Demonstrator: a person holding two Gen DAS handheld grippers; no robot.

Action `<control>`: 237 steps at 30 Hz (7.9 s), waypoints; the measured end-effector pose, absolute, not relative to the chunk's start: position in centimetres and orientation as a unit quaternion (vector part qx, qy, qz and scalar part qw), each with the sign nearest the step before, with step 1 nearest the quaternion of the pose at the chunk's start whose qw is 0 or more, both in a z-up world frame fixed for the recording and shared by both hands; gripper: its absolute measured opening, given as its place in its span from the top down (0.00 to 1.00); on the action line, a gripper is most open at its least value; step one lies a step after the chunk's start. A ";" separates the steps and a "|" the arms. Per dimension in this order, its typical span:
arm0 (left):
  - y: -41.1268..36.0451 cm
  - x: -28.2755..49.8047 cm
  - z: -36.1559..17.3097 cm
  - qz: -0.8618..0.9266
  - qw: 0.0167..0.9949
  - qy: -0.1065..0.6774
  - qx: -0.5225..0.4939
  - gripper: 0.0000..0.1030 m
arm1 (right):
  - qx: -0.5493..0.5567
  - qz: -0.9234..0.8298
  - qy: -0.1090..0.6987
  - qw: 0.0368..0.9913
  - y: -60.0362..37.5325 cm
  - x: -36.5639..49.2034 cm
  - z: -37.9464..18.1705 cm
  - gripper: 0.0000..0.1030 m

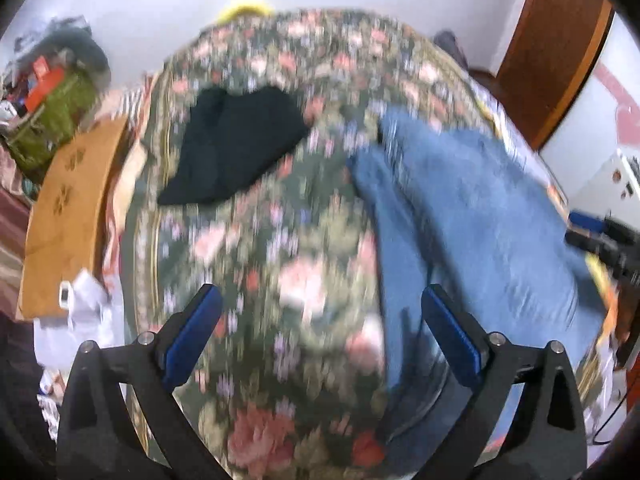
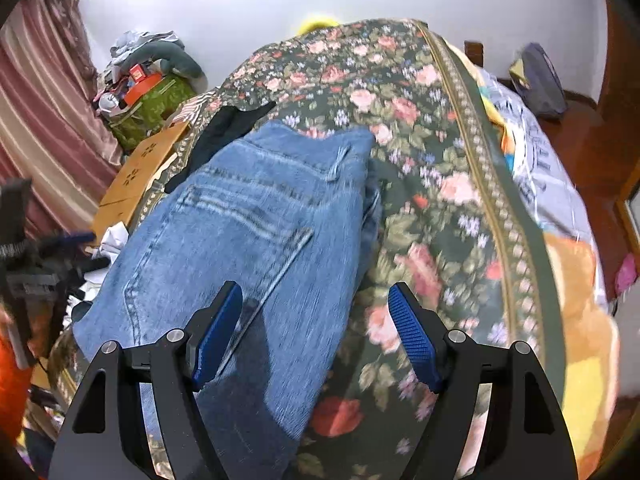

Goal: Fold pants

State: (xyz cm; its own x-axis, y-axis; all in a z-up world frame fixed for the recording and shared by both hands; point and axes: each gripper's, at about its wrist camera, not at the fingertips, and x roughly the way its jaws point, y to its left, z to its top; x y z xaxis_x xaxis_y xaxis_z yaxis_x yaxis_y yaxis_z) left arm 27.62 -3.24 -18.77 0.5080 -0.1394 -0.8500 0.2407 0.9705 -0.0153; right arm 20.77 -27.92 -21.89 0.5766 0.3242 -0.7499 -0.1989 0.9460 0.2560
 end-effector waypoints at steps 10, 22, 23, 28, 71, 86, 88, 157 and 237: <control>-10.0 37.1 -17.9 -0.166 0.863 0.475 0.038 0.02 | 0.043 0.161 0.420 0.892 -28.2 27.5 -21.8 0.44; -12.6 40.0 -24.3 -0.174 0.835 0.518 0.066 0.38 | 0.029 0.184 0.441 0.878 -27.7 31.7 -25.3 0.78; -12.5 39.5 -24.2 -0.165 0.843 0.506 0.078 0.38 | 0.030 0.185 0.437 0.880 -27.8 31.5 -25.3 0.78; -12.7 38.8 -24.7 -0.132 0.860 0.478 0.121 0.36 | 0.047 0.182 0.447 0.875 -28.0 32.4 -26.8 0.79; -11.3 37.0 -25.5 -0.235 0.776 0.585 -0.027 0.15 | 0.187 0.266 0.525 0.786 -28.7 29.9 -29.0 0.48; -9.6 34.9 -19.0 -0.216 0.837 0.503 0.008 0.59 | 0.089 0.273 0.439 0.851 -24.7 28.3 -21.0 0.86; -8.4 35.0 -17.6 -0.211 0.846 0.490 0.000 0.65 | 0.085 0.279 0.420 0.859 -24.0 28.5 -19.2 0.86; 4.6 42.7 -9.1 -0.121 0.928 0.353 -0.024 0.61 | 0.041 0.333 0.334 0.881 -12.2 38.2 -13.7 0.77; 3.1 9.8 0.1 -0.016 0.997 0.080 -0.007 0.00 | 0.011 0.194 0.054 0.980 -14.6 13.4 -2.3 0.00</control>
State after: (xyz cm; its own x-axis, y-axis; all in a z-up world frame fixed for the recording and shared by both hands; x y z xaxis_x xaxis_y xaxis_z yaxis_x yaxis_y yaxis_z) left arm 9.80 3.06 0.06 0.9868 -0.0322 -0.1589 0.0300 0.9994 -0.0158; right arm 13.36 -14.57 -2.27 0.9193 0.3803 -0.1012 -0.3779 0.9249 0.0425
